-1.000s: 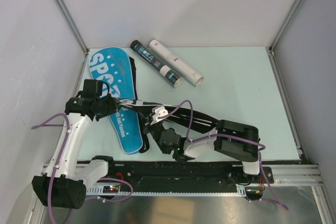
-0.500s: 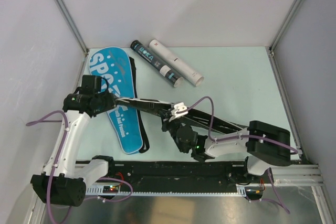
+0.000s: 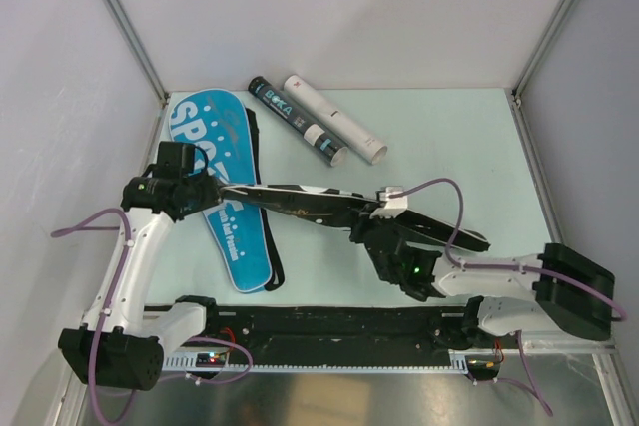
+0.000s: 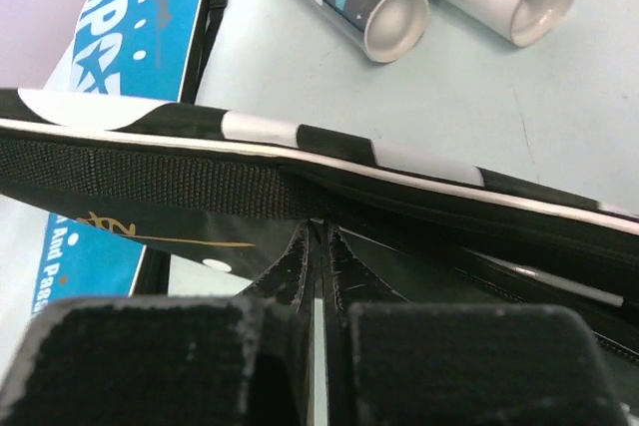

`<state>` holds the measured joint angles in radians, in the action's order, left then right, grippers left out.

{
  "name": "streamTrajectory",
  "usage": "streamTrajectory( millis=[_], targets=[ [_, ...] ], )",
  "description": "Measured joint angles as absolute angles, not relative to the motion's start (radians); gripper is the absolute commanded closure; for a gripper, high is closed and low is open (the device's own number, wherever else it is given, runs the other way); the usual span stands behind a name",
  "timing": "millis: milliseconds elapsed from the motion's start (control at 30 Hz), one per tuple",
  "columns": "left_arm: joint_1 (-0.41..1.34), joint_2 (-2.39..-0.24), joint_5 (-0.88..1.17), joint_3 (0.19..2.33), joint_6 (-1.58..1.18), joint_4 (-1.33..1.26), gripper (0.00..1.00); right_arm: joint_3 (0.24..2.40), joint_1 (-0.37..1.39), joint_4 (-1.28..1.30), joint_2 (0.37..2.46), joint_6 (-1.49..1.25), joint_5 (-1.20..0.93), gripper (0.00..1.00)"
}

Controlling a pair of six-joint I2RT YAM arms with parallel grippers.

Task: Pack up the badminton gear
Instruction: Zip the racket bag at the center of the board.

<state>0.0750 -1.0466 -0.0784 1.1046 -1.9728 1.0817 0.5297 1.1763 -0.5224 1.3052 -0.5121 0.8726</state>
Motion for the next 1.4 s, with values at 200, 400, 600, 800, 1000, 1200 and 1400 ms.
streamTrajectory(
  millis=[200, 400, 600, 800, 1000, 1200, 1400],
  targets=[
    [0.086, -1.047, -0.065, 1.105, -1.973, 1.084, 1.00, 0.485, 1.078, -0.324, 1.113, -0.670, 0.865, 1.00],
    [0.071, -1.033, -0.125, 1.105, -1.974, 1.085, 1.00, 0.374, 0.880, -0.054, 0.970, -0.784, 0.944, 1.00],
    [0.071, -1.032, -0.135, 1.105, -1.974, 1.088, 1.00, 0.358, 0.741, 0.091, 0.870, -0.836, 0.953, 1.00],
    [0.071, -1.032, -0.148, 1.105, -1.974, 1.088, 1.00, 0.347, 0.559, 0.141, 0.815, -0.838, 0.912, 1.00],
    [0.062, -1.024, -0.163, 1.105, -1.974, 1.102, 1.00, 0.327, 0.380, 0.131, 0.807, -0.809, 0.791, 0.98],
    [0.057, -1.014, -0.180, 1.105, -1.964, 1.114, 1.00, 0.340, 0.389, 0.085, 0.830, -0.699, 0.527, 0.71],
    [0.056, -1.000, -0.193, 1.105, -1.954, 1.118, 1.00, 0.442, 0.554, 0.141, 0.802, -0.581, 0.304, 0.51]
  ],
)
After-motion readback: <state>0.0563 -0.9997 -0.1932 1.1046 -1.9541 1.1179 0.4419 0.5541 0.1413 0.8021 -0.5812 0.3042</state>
